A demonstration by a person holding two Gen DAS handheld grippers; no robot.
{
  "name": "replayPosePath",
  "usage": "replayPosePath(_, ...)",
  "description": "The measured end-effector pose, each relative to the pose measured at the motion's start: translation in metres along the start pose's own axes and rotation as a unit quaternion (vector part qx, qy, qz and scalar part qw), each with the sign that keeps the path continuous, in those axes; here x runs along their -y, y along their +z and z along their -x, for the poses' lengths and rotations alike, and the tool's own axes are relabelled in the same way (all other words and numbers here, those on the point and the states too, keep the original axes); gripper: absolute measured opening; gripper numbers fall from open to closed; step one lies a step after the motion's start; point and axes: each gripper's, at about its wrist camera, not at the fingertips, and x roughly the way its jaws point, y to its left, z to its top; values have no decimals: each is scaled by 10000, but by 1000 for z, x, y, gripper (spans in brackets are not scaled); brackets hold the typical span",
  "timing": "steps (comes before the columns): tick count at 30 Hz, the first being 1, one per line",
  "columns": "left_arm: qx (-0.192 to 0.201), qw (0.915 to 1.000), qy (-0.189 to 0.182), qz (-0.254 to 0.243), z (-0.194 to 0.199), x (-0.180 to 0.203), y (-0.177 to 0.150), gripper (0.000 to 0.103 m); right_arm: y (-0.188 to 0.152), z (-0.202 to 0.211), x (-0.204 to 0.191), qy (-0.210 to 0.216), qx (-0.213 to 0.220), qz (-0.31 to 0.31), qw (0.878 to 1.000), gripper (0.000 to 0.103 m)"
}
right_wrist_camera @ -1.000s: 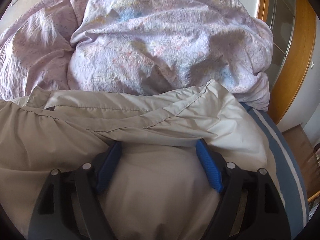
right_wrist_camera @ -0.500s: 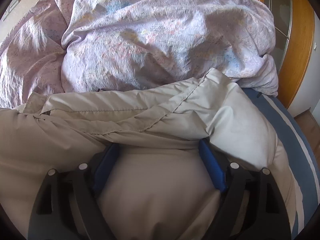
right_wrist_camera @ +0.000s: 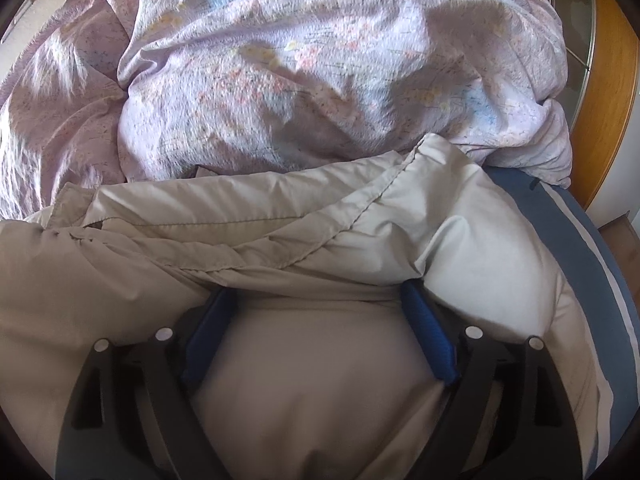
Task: Fold large clothes
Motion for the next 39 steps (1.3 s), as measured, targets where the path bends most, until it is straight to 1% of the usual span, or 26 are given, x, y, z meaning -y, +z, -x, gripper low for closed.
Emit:
replayPosePath(2, 102, 9999, -25, -58, 15, -3, -1, 102, 1, 18, 6, 32, 185, -125, 9997, 85)
replayPosePath(5, 287, 9995, 70, -102, 29, -11, 2, 102, 5, 39, 23, -164, 550, -323, 9978, 85)
replayPosePath(6, 314, 9992, 196, -127, 28, -14, 3, 102, 7, 40, 28, -275, 570, -339, 9974, 85)
replayPosePath(7, 262, 9992, 290, -122, 24, -17, 4, 102, 7, 36, 30, -368, 515, -343, 9974, 85)
replayPosePath(9, 107, 9993, 359, 48, 16, -24, 4, 102, 6, 23, 35, -494, 303, -356, 9977, 84)
replayPosePath(11, -9, 9992, 209, 336, 8, -38, 3, 102, 0, 18, 32, -571, 318, -296, 9974, 85)
replayPosePath(14, -167, 9983, 7, 552, -3, -48, 1, 102, -3, 8, 26, -663, 336, -157, 9971, 89)
replayPosePath(17, -225, 9973, -124, 682, -10, -53, -1, 102, -5, 3, 31, -450, 234, -307, 9982, 91)
replayPosePath(19, -252, 9959, -276, 824, -15, -61, -3, 102, -4, -2, 35, -355, 166, -345, 9986, 92)
replayPosePath(21, -341, 9930, -484, 1023, -21, -69, -3, 102, -3, -8, 38, -250, 68, -369, 9990, 94)
replayPosePath(22, -405, 9902, -622, 1187, -24, -76, -3, 102, -1, -12, 42, -190, 42, -388, 9991, 94)
replayPosePath(23, -381, 9884, -702, 1292, -24, -81, -3, 102, -1, -15, 46, -99, 24, -436, 9990, 95)
replayPosePath(25, -366, 9881, -699, 1319, -26, -83, -2, 102, -1, -16, 52, 65, 26, -534, 9985, 95)
replayPosePath(27, -392, 9895, -595, 1259, -26, -80, -1, 102, 0, -15, 56, 175, 75, -596, 9980, 96)
replayPosePath(30, -423, 9936, -248, 1015, -5, -67, 2, 102, 0, -6, 60, 165, 71, -617, 9979, 95)
replayPosePath(31, -367, 9943, -277, 966, 8, -68, 2, 102, -1, 6, 65, 72, 121, -728, 9972, 95)
replayPosePath(33, -220, 9944, -442, 936, 34, -75, -2, 102, -6, 31, 77, 183, 316, -1000, 9943, 95)
replayPosePath(34, -174, 9944, -477, 923, 45, -79, -5, 102, -13, 51, 89, 147, 431, -1275, 9908, 95)
replayPosePath(35, -156, 9944, -502, 913, 56, -83, -9, 102, -18, 63, 97, 85, 447, -1455, 9883, 95)
replayPosePath(37, -119, 9940, -602, 910, 78, -92, -19, 102, -31, 85, 118, 90, 377, -1866, 9817, 95)
replayPosePath(39, -144, 9924, -695, 1006, 98, -106, -32, 102, -51, 105, 139, 228, 311, -2347, 9713, 95)
